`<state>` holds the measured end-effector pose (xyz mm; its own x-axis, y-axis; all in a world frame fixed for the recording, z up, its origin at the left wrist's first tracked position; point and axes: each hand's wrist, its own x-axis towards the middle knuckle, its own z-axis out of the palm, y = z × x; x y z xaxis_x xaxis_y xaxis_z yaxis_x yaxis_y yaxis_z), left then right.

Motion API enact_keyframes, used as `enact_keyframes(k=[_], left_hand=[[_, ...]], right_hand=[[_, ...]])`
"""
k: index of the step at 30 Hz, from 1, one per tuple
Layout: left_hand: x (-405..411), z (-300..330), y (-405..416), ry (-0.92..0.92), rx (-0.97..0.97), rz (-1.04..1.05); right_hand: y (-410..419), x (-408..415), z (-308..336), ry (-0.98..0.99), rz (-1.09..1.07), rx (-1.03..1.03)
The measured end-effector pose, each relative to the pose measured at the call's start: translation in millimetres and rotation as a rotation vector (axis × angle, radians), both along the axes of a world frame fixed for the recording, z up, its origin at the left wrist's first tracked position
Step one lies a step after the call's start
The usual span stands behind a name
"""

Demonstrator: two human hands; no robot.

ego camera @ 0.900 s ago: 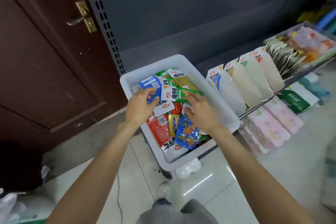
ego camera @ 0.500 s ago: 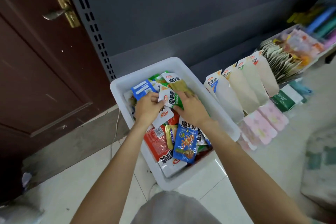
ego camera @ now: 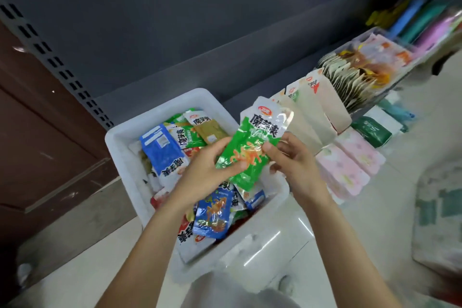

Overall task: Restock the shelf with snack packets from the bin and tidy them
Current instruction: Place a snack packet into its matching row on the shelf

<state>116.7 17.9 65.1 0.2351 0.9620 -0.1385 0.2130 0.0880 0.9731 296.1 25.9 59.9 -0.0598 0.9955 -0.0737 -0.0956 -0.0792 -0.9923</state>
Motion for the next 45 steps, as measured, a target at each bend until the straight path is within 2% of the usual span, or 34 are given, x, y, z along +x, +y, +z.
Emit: enact_keyframes(k=[3, 5, 9, 12, 15, 18, 21, 24, 26, 29, 38, 41, 45], left_hand=[[45.7, -10.5, -7.8, 0.209, 0.122, -0.037], [78.9, -14.5, -11.7, 0.285, 0.148, -0.111], [142.0, -14.9, -18.4, 0.329, 0.116, -0.191], [194.0, -9.1, -22.2, 0.300, 0.181, 0.031], [233.5, -10.2, -15.3, 0.193, 0.269, 0.355], [248.5, -24.4, 8.6, 0.244, 0.268, 0.496], [249.3, -46.5, 39.2, 0.441, 0.236, 0.530], [248.7, -63.6, 70.9, 0.558, 0.194, 0.560], [247.6, -70.1, 88.8, 0.571, 0.117, 0.589], [249.9, -81.5, 106.2, 0.539, -0.001, 0.615], [264.6, -97.8, 121.1, 0.465, -0.097, 0.738], [268.5, -100.9, 119.9, 0.411, -0.113, 0.773], [274.6, -98.9, 119.7, 0.419, -0.095, 0.817]], right_hand=[[-7.8, 53.7, -5.1, 0.017, -0.089, -0.031], [-12.3, 99.1, -4.8, -0.003, -0.115, -0.049], [-16.8, 192.6, 8.2, -0.254, 0.063, -0.019], [-12.1, 246.7, 15.9, -0.217, 0.131, -0.003], [5.5, 279.1, 14.9, -0.122, 0.052, -0.011], [35.2, 295.8, 8.8, -0.168, -0.037, 0.078], [75.6, 301.6, 1.3, -0.298, -0.088, 0.204], [115.5, 294.5, -1.7, -0.537, -0.051, 0.413], [139.3, 283.1, -0.3, -0.727, -0.006, 0.576], [170.7, 261.7, -4.2, -0.894, 0.082, 0.703], [228.6, 207.2, -26.6, -1.064, 0.506, 0.915], [235.5, 204.8, -33.9, -1.074, 0.584, 0.970], [252.9, 187.4, -38.0, -1.133, 0.643, 0.939]])
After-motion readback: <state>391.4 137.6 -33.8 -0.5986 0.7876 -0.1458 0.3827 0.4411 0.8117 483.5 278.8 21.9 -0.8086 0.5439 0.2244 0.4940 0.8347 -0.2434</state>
